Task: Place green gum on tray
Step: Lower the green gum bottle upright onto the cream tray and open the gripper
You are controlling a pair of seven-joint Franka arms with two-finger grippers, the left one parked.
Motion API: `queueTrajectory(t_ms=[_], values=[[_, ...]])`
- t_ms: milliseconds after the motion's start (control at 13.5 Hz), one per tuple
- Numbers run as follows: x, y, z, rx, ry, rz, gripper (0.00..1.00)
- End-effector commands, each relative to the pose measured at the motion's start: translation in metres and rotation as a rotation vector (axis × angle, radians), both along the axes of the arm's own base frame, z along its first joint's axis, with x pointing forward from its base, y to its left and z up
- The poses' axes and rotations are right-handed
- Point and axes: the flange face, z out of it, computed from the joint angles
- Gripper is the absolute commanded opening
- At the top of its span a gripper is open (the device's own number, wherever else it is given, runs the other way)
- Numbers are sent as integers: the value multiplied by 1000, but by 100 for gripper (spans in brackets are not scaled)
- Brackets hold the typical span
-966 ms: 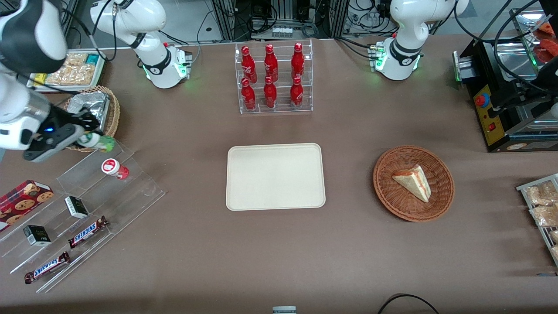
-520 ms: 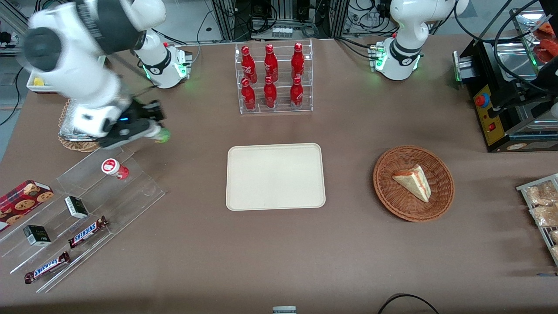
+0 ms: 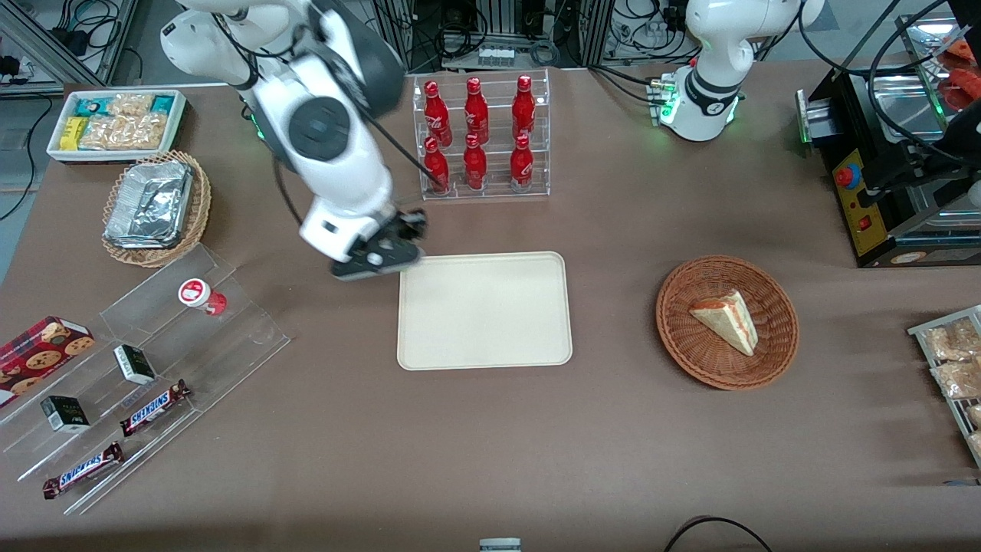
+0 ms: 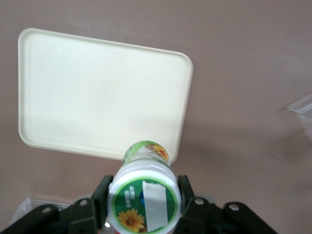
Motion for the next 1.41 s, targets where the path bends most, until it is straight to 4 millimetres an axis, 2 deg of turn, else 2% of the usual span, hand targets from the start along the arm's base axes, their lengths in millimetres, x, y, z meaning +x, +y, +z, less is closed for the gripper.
queueTrajectory(t_ms=[0,223,372,446,818,1189,1264,1338], values=[[3,55,-55,26,-23,-63,0],[4,83,-114,47,-53,-113,0],[-5,104,-151,63,-73,-90,0],[-4,106,-167,61,-73,-93,0],[-10,115,-209,60,-82,-77,0],[-17,120,-227,50,-72,-66,2],[-17,120,-227,50,-72,-64,39],[-18,120,-228,49,-70,-65,98]])
